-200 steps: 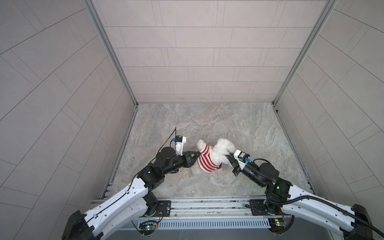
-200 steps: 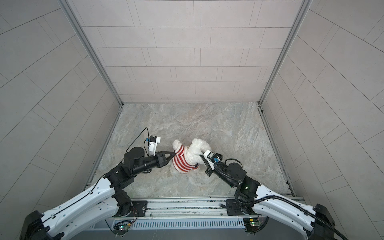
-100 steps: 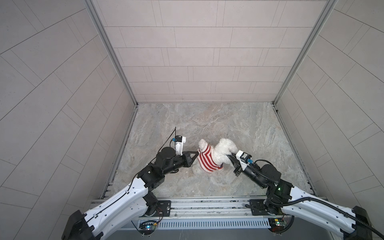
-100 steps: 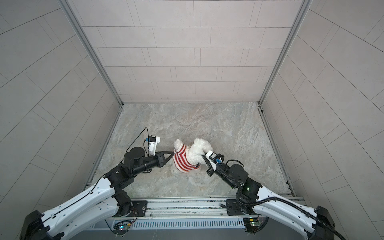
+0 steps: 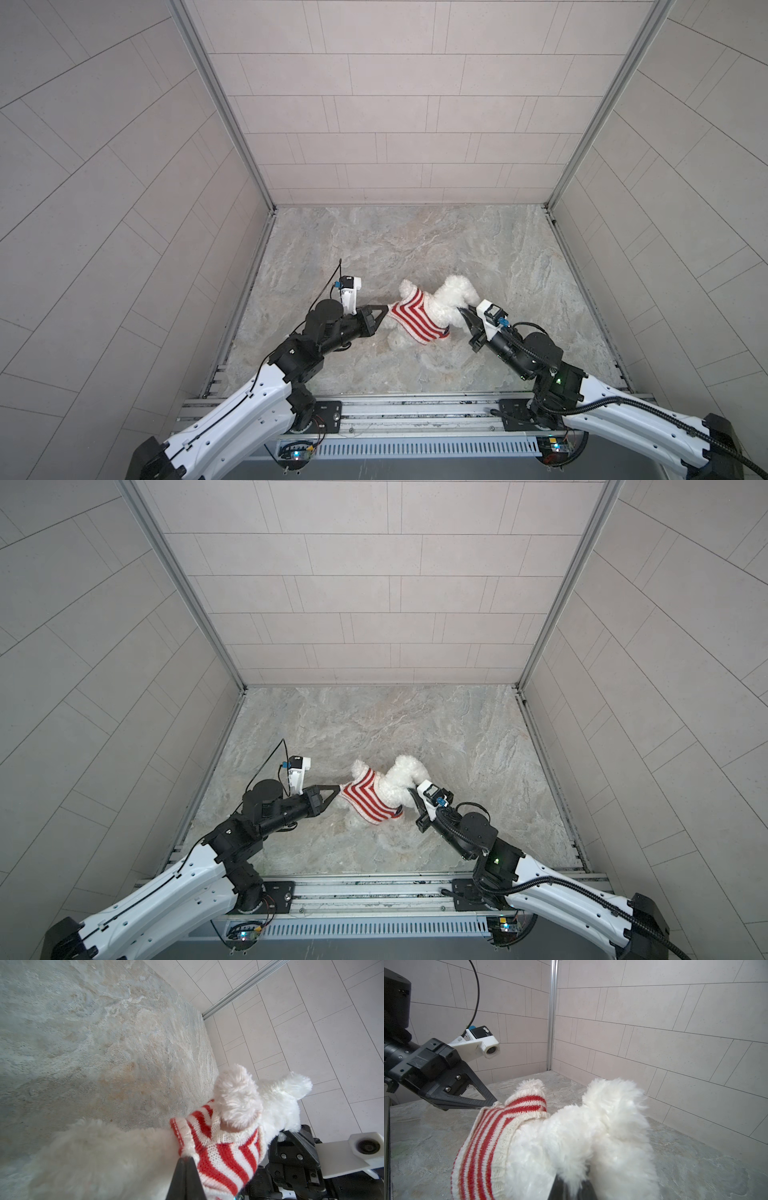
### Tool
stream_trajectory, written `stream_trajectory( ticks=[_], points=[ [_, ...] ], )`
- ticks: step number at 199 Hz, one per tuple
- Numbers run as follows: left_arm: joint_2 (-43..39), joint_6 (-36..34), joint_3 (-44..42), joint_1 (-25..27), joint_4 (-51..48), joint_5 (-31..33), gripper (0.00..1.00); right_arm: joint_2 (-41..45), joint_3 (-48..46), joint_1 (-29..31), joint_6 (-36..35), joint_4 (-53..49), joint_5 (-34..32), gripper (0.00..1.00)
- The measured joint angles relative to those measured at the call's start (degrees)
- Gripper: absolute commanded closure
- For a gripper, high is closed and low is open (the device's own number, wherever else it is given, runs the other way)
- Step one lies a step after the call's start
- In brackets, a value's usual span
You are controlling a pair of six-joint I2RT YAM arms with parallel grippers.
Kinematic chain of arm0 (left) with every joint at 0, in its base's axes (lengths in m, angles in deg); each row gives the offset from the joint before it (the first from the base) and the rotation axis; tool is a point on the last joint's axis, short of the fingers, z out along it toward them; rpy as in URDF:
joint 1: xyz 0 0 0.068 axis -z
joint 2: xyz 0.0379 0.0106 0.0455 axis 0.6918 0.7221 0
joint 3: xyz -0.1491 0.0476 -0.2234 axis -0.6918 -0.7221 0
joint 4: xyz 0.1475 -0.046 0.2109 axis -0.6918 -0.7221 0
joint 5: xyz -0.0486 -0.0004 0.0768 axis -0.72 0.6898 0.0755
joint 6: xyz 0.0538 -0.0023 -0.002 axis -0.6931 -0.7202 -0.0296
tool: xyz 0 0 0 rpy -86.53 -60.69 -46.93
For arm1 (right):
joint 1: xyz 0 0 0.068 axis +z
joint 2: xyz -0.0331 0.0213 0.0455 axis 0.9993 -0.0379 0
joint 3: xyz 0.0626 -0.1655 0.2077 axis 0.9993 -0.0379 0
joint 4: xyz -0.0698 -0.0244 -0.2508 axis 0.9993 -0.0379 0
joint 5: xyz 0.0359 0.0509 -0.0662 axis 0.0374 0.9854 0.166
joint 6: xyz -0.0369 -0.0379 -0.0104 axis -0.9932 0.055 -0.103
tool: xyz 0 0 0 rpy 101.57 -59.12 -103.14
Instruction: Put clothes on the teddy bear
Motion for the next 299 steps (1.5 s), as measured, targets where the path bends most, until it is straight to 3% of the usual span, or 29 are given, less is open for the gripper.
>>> stream_trajectory(
  ticks=[10,35,82,119,142,164,214,284,299],
  points=[
    [0.1,-0.5,0.2,0.0,-0.4,0.0,0.80,-0.8,0.0,0.0,0.3,0.3,-0.3,1.00],
    [0.0,-2.4,2.6,1.7,-5.3,2.5,0.78,-2.9,0.9,-0.1,1.2,-0.4,-2.5,1.00],
    [-0.1,-5.2,5.4,13.3,-8.3,10.2,0.63,-9.4,6.7,-0.1,3.9,-4.0,-5.4,1.00],
    [8.4,-4.8,4.5,20.5,-2.8,13.3,0.56,-13.9,10.8,-0.1,6.6,-7.4,-6.6,1.00],
    [15.6,-4.4,4.6,23.2,1.1,14.1,0.63,-15.6,12.2,-0.1,8.4,-8.8,-7.3,1.00],
    [20.9,-4.3,5.2,24.1,1.8,14.6,0.64,-16.2,12.3,-0.1,9.9,-9.3,-7.5,1.00],
    [25.5,-4.3,7.7,24.3,3.8,15.7,0.67,-16.2,12.3,-0.1,11.7,-9.6,-7.5,1.00],
    [27.1,-3.3,8.4,24.3,4.7,17.4,1.00,-16.3,12.3,-0.3,12.0,-9.6,-7.5,1.00],
    [26.9,-3.6,8.4,24.3,4.3,17.8,1.00,-15.8,12.3,-0.3,12.0,-9.8,-7.5,1.00]
  ],
)
